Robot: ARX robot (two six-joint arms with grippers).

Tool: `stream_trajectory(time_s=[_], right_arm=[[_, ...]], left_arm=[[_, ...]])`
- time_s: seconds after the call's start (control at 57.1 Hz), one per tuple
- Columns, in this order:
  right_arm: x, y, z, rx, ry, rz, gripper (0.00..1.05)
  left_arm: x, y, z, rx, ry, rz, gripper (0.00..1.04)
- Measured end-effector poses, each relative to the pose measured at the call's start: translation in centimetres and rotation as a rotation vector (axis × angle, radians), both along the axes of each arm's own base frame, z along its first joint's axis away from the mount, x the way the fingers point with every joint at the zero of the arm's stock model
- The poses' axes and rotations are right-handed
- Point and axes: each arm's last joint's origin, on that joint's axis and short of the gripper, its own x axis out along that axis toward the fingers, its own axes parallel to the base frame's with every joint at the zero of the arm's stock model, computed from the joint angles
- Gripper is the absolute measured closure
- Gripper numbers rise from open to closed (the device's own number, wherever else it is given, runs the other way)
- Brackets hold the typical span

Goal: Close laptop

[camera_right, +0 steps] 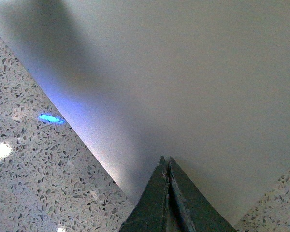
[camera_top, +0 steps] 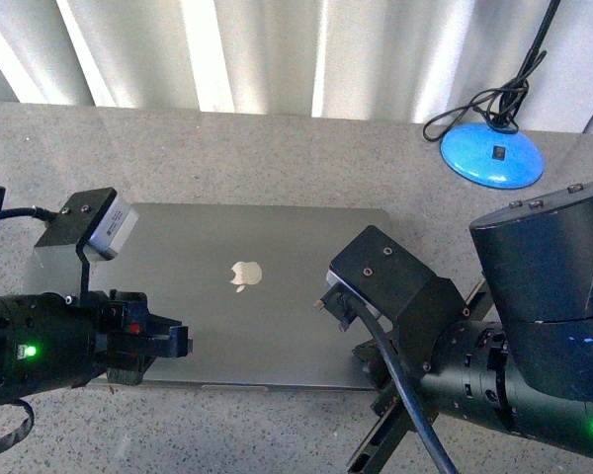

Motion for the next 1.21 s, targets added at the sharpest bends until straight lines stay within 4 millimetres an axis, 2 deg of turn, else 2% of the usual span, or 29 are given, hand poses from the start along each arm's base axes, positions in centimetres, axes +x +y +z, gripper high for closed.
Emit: stream_trajectory(time_s=[0.63, 0.875, 1.103, 1.208], right_arm=[[0.1, -0.2, -0.5, -0.017, 0.007, -0.008, 1.04], [0.2, -0.4, 0.1, -0.019, 0.006, -0.019, 1.04], [0.8, -0.9, 2.5, -0.001, -0.039, -0.038, 1.04], [1.1, -1.2, 4.1, 0.011, -0.086, -0.046, 1.04]], left_arm=[[0.3, 1.1, -1.1, -0.106, 0.043, 0.135, 1.01], [0.3, 1.1, -1.3, -0.11, 0.058, 0.169, 1.01], [0.4, 1.9, -0.2, -0.086, 0.034, 0.219, 1.01], [0.8, 2.9, 0.8, -0.017, -0.015, 0.317, 1.01]])
